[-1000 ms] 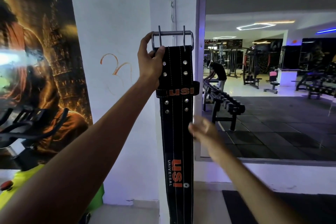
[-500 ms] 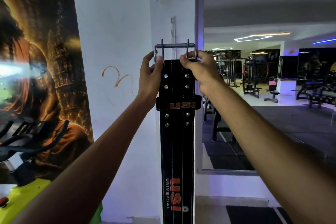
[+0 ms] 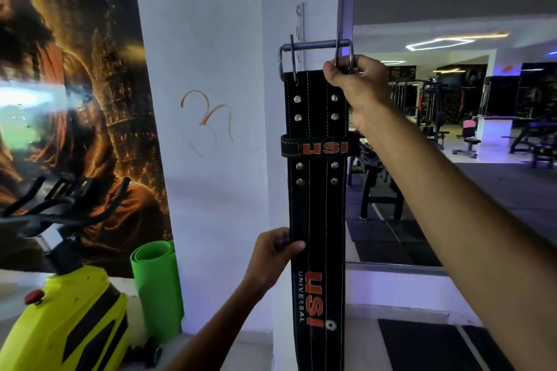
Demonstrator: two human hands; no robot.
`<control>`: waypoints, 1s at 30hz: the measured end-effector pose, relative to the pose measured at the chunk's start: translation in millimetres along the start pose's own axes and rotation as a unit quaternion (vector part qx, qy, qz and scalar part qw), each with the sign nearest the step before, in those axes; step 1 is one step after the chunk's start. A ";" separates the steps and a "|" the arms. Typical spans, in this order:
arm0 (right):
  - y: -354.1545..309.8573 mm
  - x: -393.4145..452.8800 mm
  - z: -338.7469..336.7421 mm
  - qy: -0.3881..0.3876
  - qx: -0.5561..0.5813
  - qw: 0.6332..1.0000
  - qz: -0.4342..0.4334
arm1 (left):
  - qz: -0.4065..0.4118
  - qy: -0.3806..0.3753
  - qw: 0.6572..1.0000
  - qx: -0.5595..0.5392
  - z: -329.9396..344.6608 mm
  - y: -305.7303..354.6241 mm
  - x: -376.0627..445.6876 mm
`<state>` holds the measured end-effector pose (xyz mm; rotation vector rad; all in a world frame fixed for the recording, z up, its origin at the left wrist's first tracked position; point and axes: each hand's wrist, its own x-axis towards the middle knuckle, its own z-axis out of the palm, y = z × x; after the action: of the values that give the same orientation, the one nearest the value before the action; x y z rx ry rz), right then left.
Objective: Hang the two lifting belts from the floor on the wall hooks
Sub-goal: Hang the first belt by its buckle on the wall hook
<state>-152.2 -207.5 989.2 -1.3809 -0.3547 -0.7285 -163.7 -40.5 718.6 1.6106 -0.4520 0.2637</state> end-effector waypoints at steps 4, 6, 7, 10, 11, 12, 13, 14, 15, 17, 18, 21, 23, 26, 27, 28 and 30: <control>1.6 -6.4 -2.7 0.007 -0.005 1.000 -0.004 | -0.035 -0.067 0.996 0.046 -2.1 -37.1 -16.2; 2.1 -9.3 -4.4 0.003 -0.006 1.000 0.000 | -0.047 -0.074 0.995 0.055 -1.0 -36.8 -17.1; 2.2 -10.8 -5.5 0.002 -0.007 1.000 0.003 | -0.046 -0.057 0.996 0.055 -0.8 -31.3 -14.7; 4.9 -14.6 -7.3 -0.010 -0.007 1.000 0.012 | -0.002 0.006 1.000 0.024 -2.3 7.2 2.3; 6.8 -15.4 -7.3 -0.015 -0.009 1.000 0.012 | 0.015 0.021 1.000 0.006 -2.9 23.3 9.0; 8.2 -16.8 -7.3 -0.019 -0.011 1.000 0.013 | 0.029 0.033 0.999 -0.010 -3.6 37.4 16.0; 9.4 -18.0 -7.5 -0.021 -0.015 1.000 0.013 | 0.038 0.036 0.998 -0.022 -4.1 47.8 21.3; 9.9 -19.1 -7.8 -0.022 -0.017 1.000 0.013 | 0.048 0.026 0.998 -0.033 -3.8 56.2 23.9; 10.3 -19.6 -8.4 -0.023 -0.017 0.999 0.013 | 0.050 0.015 0.998 -0.032 -3.7 56.8 24.5; 8.7 -20.7 -10.8 -0.023 -0.009 1.000 0.012 | 0.028 -0.008 0.999 -0.017 -1.8 43.6 18.3; 7.1 -21.3 -12.3 -0.021 -0.003 1.000 0.010 | 0.009 -0.018 1.000 -0.003 -1.2 29.1 11.9; 2.9 -21.6 -17.5 -0.008 0.006 1.000 0.008 | -0.042 -0.042 0.996 0.059 2.2 -18.0 -14.3; 1.7 -23.3 -19.5 -0.007 0.006 1.000 0.013 | -0.064 -0.054 0.994 0.066 4.6 -41.8 -30.2; 4.6 -26.4 -19.2 -0.005 0.014 1.000 0.013 | -0.064 -0.072 0.993 0.072 5.7 -43.9 -36.6; 5.5 -28.6 -18.8 -0.001 0.017 1.000 0.016 | -0.061 -0.075 0.992 0.082 5.0 -34.8 -35.2; 5.8 -31.3 -18.1 0.004 0.020 1.000 0.020 | -0.054 -0.067 0.992 0.088 3.0 -24.6 -31.5; 10.2 -35.3 -17.7 0.021 0.012 0.999 0.023 | -0.043 -0.036 0.996 0.075 -1.7 2.4 -19.5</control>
<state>-174.8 -215.3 956.1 -1.3454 -0.2969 -0.7114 -182.1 -36.4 712.5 1.7859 -0.4245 0.1774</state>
